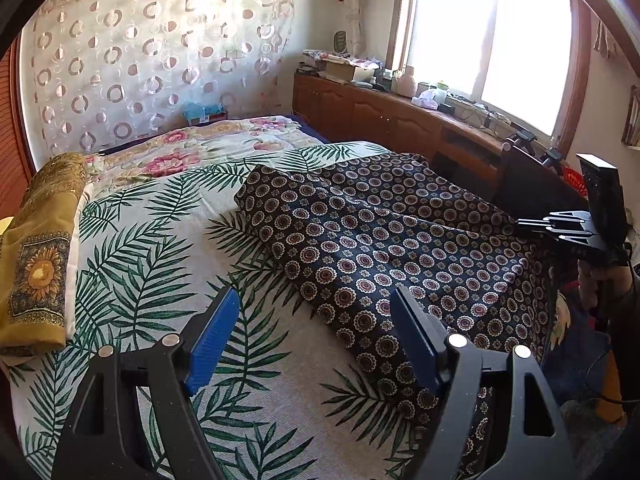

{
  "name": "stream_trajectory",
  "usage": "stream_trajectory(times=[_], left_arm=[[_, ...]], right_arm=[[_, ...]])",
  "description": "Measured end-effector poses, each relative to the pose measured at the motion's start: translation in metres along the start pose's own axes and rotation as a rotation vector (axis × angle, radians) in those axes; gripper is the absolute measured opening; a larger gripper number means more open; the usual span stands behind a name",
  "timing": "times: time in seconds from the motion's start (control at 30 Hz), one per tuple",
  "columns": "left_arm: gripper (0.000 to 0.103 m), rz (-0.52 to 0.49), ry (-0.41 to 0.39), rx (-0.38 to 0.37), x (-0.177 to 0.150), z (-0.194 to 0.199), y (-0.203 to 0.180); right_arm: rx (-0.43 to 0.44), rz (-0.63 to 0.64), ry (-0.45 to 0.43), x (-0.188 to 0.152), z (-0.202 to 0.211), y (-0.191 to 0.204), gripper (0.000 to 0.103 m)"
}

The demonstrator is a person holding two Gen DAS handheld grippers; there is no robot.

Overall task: Fold small clothes
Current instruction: 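Grasp the shirt's folded edge with the right gripper and lift it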

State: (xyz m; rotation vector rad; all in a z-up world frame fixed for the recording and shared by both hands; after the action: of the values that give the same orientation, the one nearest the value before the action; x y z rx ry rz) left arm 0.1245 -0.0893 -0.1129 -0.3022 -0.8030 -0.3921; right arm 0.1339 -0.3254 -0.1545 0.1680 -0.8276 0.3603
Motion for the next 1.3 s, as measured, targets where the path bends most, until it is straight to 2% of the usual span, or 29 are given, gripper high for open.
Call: stream_trajectory(times=[0.07, 0.13, 0.23, 0.37, 0.5, 0.67, 0.73, 0.77, 0.8, 0.83, 0.9, 1.13, 1.3], left_arm=[[0.078, 0.0, 0.001, 0.0, 0.0, -0.001, -0.001], [0.078, 0.0, 0.0, 0.001, 0.001, -0.001, -0.003], [0.078, 0.002, -0.005, 0.002, 0.003, 0.0, -0.005], [0.078, 0.002, -0.003, 0.004, 0.002, 0.0, -0.006], [0.078, 0.0, 0.009, 0.005, 0.001, -0.003, -0.007], [0.078, -0.004, 0.024, 0.005, -0.002, -0.009, -0.009], [0.078, -0.005, 0.032, 0.003, -0.004, -0.011, -0.01], [0.078, -0.005, 0.036, 0.002, -0.005, -0.012, -0.01], [0.078, -0.005, 0.039, 0.002, -0.006, -0.013, -0.011], [0.078, -0.004, 0.042, 0.0, -0.007, -0.014, -0.011], [0.078, -0.004, 0.049, -0.001, -0.008, -0.016, -0.012], [0.078, -0.006, 0.065, -0.014, -0.012, -0.019, -0.016], [0.078, -0.017, 0.078, -0.024, -0.014, -0.024, -0.023]], right_arm=[[-0.011, 0.003, -0.006, 0.007, 0.003, -0.004, 0.012], [-0.039, 0.011, -0.024, 0.021, 0.006, -0.011, 0.031], [-0.031, 0.027, -0.04, 0.046, -0.004, -0.006, 0.033], [-0.009, 0.056, -0.017, 0.075, -0.034, 0.0, 0.033], [-0.005, 0.069, 0.05, 0.091, -0.078, -0.006, 0.033], [-0.024, 0.078, 0.165, 0.092, -0.123, -0.004, 0.033], [-0.01, 0.082, 0.181, 0.096, -0.131, -0.003, 0.032], [-0.001, 0.085, 0.183, 0.096, -0.133, -0.001, 0.032], [0.007, 0.09, 0.18, 0.096, -0.133, -0.001, 0.024], [0.024, 0.096, 0.176, 0.097, -0.136, 0.0, 0.011], [0.027, 0.12, 0.155, 0.097, -0.132, 0.002, 0.006], [-0.035, 0.122, 0.015, 0.114, -0.09, -0.01, 0.004], [-0.16, 0.082, 0.037, 0.112, -0.089, -0.036, 0.005]])
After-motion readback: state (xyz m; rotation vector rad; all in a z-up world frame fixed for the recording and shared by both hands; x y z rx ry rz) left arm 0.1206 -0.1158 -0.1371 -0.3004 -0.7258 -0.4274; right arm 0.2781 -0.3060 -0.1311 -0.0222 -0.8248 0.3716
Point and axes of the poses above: each gripper's, at about its wrist camera, not at the fingertips, and z roughly against the way its jaws point, y to its left, x to its top, the point moved 7 cm from there along -z, roughly the way its jaws point, and after that the axes turned 2 degrees about y, right-handed, at the moved point
